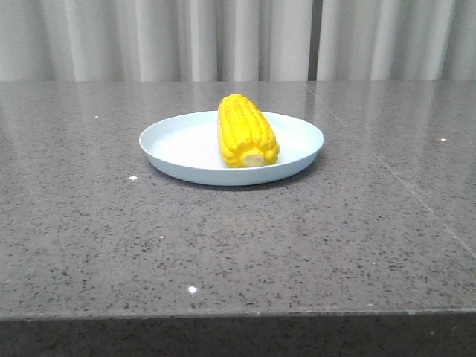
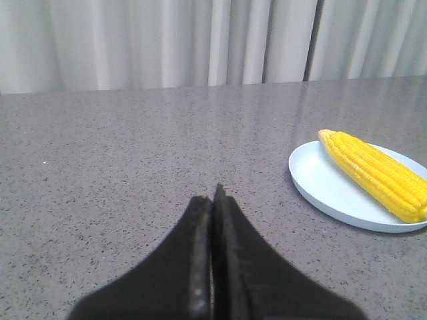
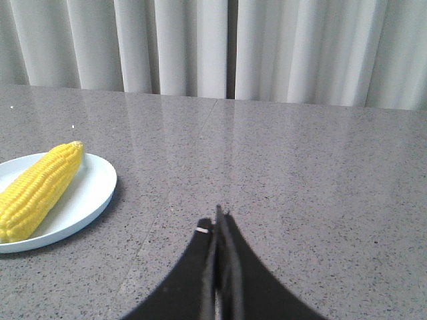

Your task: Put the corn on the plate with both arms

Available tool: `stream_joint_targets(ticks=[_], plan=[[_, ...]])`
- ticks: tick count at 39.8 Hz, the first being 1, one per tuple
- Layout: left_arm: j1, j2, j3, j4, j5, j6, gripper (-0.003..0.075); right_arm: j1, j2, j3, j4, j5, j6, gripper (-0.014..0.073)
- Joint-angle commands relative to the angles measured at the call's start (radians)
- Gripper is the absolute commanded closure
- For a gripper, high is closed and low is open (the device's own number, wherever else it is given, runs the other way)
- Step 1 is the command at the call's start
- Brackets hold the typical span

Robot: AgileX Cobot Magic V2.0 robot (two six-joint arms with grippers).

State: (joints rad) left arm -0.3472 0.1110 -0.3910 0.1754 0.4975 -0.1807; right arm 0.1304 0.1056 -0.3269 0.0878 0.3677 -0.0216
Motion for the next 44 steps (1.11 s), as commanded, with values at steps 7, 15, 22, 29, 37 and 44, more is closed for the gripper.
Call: stream_joint_targets(ticks=[7, 15, 22, 29, 37, 44], plan=[[0.0, -0.011, 0.003, -0.005, -0.151, 0.003, 0.0741, 0.001, 0.01, -0.026, -0.013, -0.086, -0.006, 0.0664], [0.063, -0.119, 0.106, -0.159, -0.279, 0.157, 0.0741, 0.001, 0.01, -0.026, -0.013, -0.086, -0.006, 0.0664], [0.201, -0.138, 0.22, -0.245, -0.363, 0.181, 0.0741, 0.001, 0.012, -0.026, -0.013, -0.086, -0.006, 0.0664], [0.295, -0.138, 0.345, -0.246, -0.46, 0.181, 0.0741, 0.001, 0.012, -0.026, -0.013, -0.086, -0.006, 0.0664], [0.338, -0.138, 0.399, -0.241, -0.457, 0.181, 0.0741, 0.001, 0.012, -0.026, -0.013, -0.086, -0.006, 0.0664], [0.338, -0.136, 0.399, -0.241, -0.46, 0.181, 0.0741, 0.001, 0.012, -0.026, -0.013, -0.086, -0.006, 0.0664]])
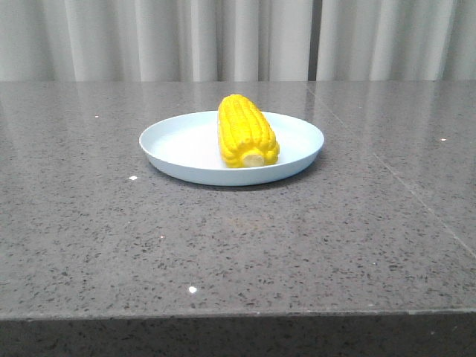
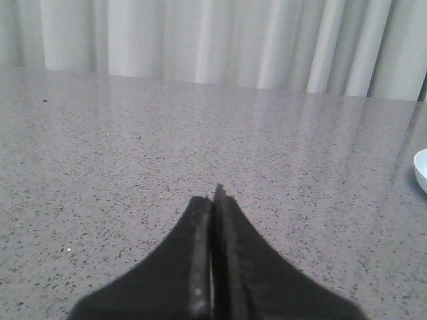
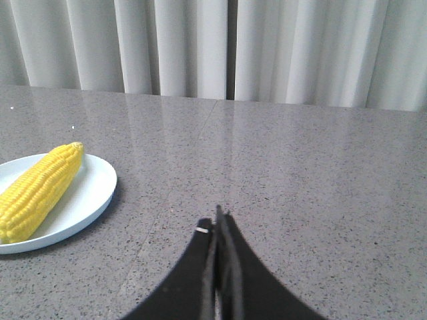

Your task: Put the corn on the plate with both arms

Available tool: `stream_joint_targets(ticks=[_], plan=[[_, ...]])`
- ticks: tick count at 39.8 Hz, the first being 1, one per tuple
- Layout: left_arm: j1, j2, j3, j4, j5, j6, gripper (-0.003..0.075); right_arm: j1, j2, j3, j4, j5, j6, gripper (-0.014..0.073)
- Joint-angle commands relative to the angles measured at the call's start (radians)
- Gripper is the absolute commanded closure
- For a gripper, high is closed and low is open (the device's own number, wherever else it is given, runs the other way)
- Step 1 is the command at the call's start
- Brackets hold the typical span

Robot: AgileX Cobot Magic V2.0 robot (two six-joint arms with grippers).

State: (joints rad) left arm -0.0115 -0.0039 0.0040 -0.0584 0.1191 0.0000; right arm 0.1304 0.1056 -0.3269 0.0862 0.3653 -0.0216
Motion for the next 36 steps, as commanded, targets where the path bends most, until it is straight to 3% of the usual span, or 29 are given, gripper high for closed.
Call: stream_joint_targets(ticks=[1, 36], plan=[[0.003, -0.021, 0.004, -0.007, -0.082, 0.0, 0.0741, 0.001, 0.012, -0.026, -0.011, -0.084, -0.006, 0.0664], [0.003, -0.021, 0.004, -0.007, -0.082, 0.0, 0.0741, -0.003, 0.012, 0.021, -0.039, -0.096, -0.006, 0.0664]])
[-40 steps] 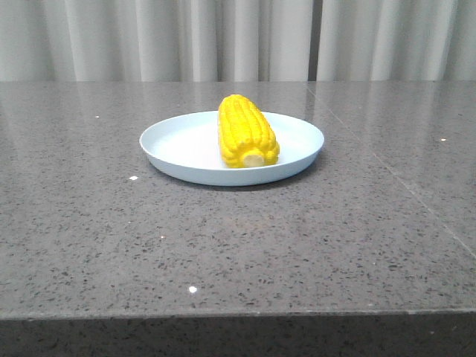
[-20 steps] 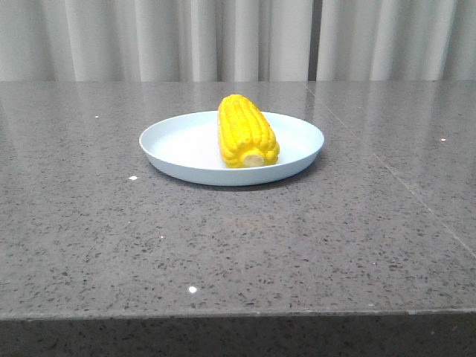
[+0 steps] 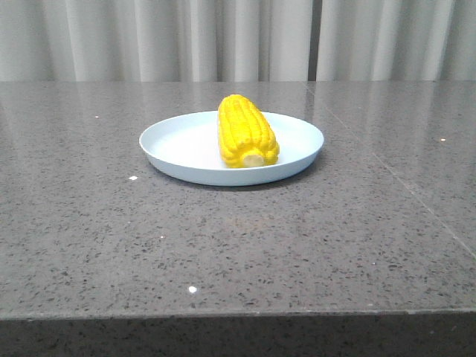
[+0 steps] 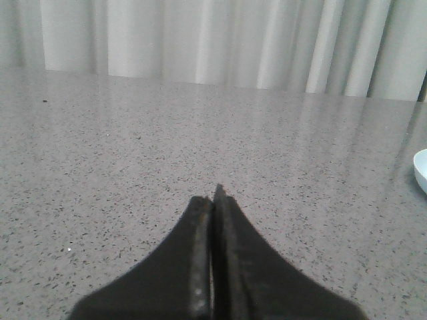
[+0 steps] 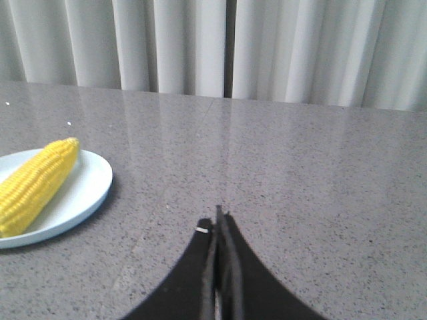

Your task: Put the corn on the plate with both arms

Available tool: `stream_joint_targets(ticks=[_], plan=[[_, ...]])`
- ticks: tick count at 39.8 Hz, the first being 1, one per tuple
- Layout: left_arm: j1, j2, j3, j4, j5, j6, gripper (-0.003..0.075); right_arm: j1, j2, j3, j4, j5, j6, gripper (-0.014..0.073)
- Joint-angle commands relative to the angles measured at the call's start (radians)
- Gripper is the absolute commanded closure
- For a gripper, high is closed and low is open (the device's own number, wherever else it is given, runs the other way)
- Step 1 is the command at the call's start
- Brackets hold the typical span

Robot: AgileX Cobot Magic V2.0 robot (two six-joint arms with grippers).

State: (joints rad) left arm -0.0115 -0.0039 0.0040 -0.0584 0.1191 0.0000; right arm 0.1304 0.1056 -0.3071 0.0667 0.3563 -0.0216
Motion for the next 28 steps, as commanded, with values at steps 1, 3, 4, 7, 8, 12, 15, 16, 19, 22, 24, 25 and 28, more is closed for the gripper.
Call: stream_joint_targets(ticks=[1, 3, 4, 7, 8, 12, 15, 16, 19, 22, 24, 25, 28], plan=[[0.003, -0.021, 0.004, -0.007, -0.082, 0.0, 0.0741, -0.005, 0.012, 0.02, -0.019, -0.09, -0.006, 0.0664], [0.003, -0.021, 0.004, -0.007, -0.082, 0.0, 0.0741, -0.015, 0.012, 0.062, -0.018, -0.11, -0.006, 0.0664], [0.003, -0.021, 0.004, -0.007, -0.082, 0.0, 0.0741, -0.023, 0.012, 0.079, -0.018, -0.125, -0.005, 0.0664], [0.003, -0.021, 0.004, -0.007, -0.082, 0.0, 0.0741, -0.047, 0.012, 0.142, -0.009, -0.173, -0.005, 0.0664], [0.003, -0.021, 0.004, -0.007, -0.082, 0.0, 0.0741, -0.059, 0.012, 0.16, -0.006, -0.187, -0.005, 0.0664], [0.003, -0.021, 0.004, -0.007, -0.082, 0.0, 0.0741, -0.087, 0.007, 0.246, -0.003, -0.253, -0.005, 0.0664], [0.003, -0.021, 0.004, -0.007, -0.082, 0.0, 0.0741, -0.087, -0.014, 0.299, -0.002, -0.3, -0.005, 0.0664], [0.003, -0.021, 0.004, -0.007, -0.082, 0.0, 0.0741, -0.087, -0.025, 0.32, 0.001, -0.318, -0.005, 0.0664], [0.003, -0.021, 0.004, -0.007, -0.082, 0.0, 0.0741, -0.087, -0.053, 0.328, 0.011, -0.284, -0.005, 0.0664], [0.003, -0.021, 0.004, -0.007, -0.082, 0.0, 0.0741, -0.087, -0.078, 0.329, 0.011, -0.269, -0.005, 0.0664], [0.003, -0.021, 0.004, -0.007, -0.082, 0.0, 0.0741, -0.087, -0.1, 0.329, 0.011, -0.26, -0.005, 0.0664], [0.003, -0.021, 0.004, -0.007, -0.082, 0.0, 0.0741, -0.087, -0.111, 0.329, 0.011, -0.258, -0.005, 0.0664], [0.003, -0.021, 0.004, -0.007, -0.082, 0.0, 0.0741, -0.089, -0.135, 0.329, 0.011, -0.26, -0.005, 0.0664]])
